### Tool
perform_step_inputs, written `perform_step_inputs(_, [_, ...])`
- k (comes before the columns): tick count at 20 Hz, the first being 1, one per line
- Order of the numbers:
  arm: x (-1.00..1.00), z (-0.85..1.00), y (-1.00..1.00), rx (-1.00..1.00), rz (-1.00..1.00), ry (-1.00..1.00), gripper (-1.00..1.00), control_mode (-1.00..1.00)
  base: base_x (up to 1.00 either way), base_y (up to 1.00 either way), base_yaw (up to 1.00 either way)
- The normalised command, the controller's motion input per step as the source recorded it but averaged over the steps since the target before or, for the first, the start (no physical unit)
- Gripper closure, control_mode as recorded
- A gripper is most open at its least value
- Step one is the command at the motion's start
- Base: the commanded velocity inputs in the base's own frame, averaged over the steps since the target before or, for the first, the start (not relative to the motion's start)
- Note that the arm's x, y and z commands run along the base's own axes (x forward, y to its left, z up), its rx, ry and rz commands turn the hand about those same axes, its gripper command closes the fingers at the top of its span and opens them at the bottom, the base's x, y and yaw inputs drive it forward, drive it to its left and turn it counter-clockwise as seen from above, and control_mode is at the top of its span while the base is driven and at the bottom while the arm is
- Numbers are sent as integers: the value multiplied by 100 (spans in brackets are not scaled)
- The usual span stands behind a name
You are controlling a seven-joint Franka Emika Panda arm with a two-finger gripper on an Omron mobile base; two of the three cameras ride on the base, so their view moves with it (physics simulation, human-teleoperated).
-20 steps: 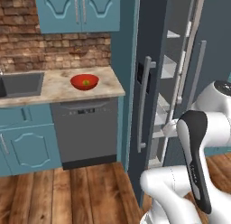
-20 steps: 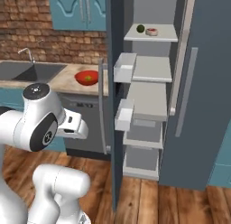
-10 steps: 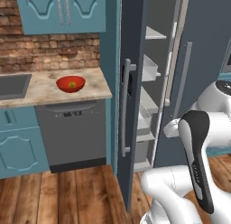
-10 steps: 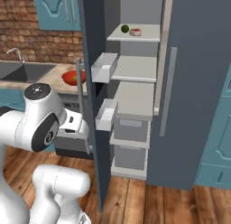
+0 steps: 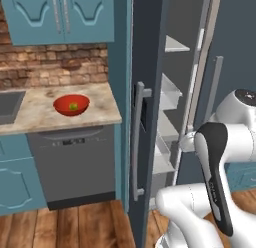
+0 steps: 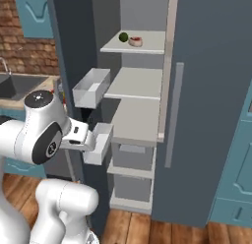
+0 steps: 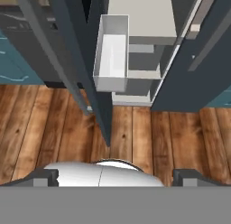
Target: Take the steak, mango, and lime from the freezer and place them in the bowl on the counter.
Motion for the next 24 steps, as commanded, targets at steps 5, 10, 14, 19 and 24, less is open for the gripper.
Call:
perform_step_inputs(5, [0, 0, 0, 0, 0, 0, -100, 100, 37, -61, 5])
perform_step_inputs(10, [0, 0, 0, 0, 0, 0, -100, 100, 57, -38, 7])
perform_step_inputs(14, [0, 0, 0, 0, 0, 0, -100, 100, 65, -29, 6])
perform_step_inputs(19, [0, 0, 0, 0, 0, 0, -100, 100, 63, -42, 10])
perform_step_inputs(24, [0, 0, 0, 0, 0, 0, -100, 100, 21, -19, 4])
